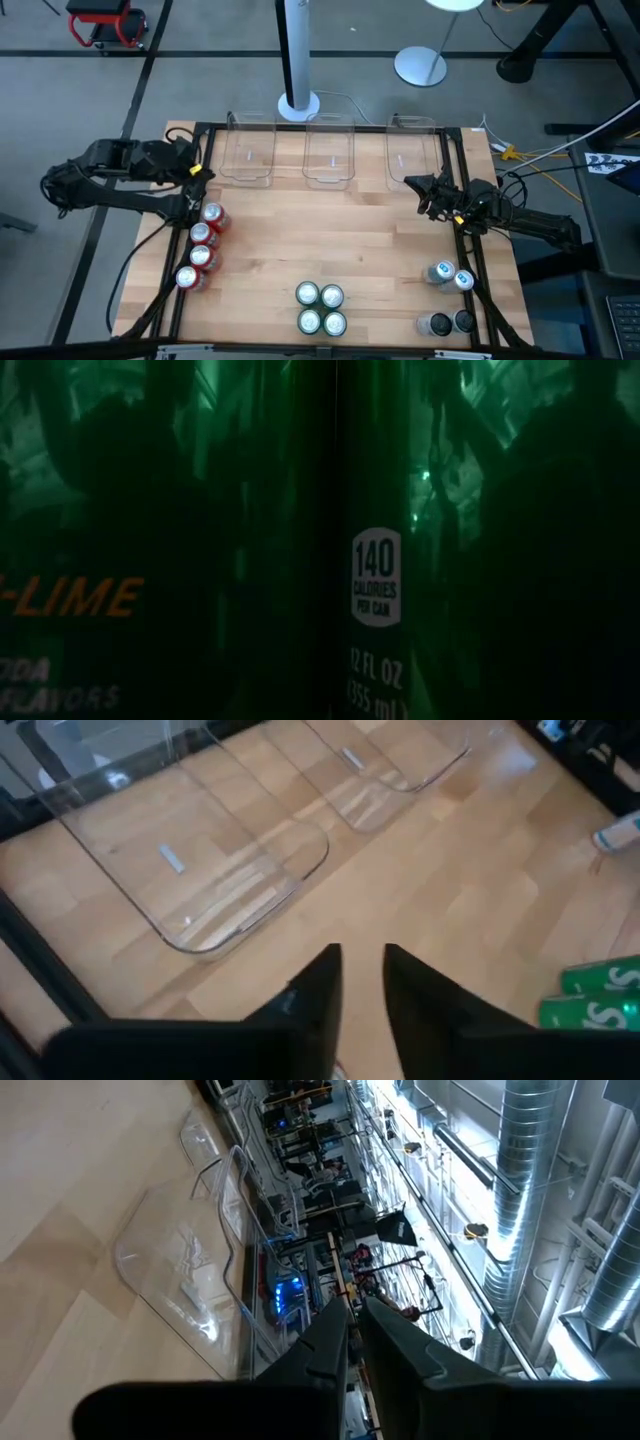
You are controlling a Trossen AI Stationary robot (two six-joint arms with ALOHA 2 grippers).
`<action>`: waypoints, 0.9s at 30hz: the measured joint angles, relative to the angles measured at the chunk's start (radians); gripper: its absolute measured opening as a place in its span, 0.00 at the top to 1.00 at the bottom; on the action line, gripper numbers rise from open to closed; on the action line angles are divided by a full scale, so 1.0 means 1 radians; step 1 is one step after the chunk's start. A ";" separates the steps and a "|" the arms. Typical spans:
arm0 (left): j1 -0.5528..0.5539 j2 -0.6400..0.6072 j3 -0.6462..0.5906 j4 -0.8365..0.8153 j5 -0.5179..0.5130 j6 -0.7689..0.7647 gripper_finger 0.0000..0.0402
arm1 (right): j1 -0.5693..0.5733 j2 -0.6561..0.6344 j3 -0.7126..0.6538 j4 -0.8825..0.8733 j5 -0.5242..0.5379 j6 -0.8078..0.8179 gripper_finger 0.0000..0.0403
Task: Sort soda cans
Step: Put the top orange soda can into the left transparent bin
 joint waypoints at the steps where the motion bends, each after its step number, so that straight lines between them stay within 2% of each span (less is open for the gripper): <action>1: 0.000 0.000 0.000 0.008 0.000 0.000 0.75 | 0.000 0.000 0.000 0.000 -0.001 0.000 0.91; 9: 0.000 0.000 -0.033 0.002 -0.026 -0.051 0.42 | 0.000 0.000 0.000 -0.002 -0.006 0.000 0.91; 13: 0.000 0.009 -0.069 0.007 -0.028 -0.023 0.31 | 0.000 0.000 0.000 -0.002 -0.006 -0.002 0.91; 19: 0.000 0.079 -0.071 0.039 0.010 0.078 0.26 | 0.000 0.000 0.000 0.004 -0.002 -0.016 0.91; 23: 0.000 0.198 -0.071 0.033 0.089 0.131 0.26 | 0.000 0.000 0.000 0.005 0.000 -0.025 0.91; 27: 0.000 0.317 -0.071 -0.029 0.176 0.115 0.26 | 0.000 0.000 0.000 0.005 0.003 -0.026 0.91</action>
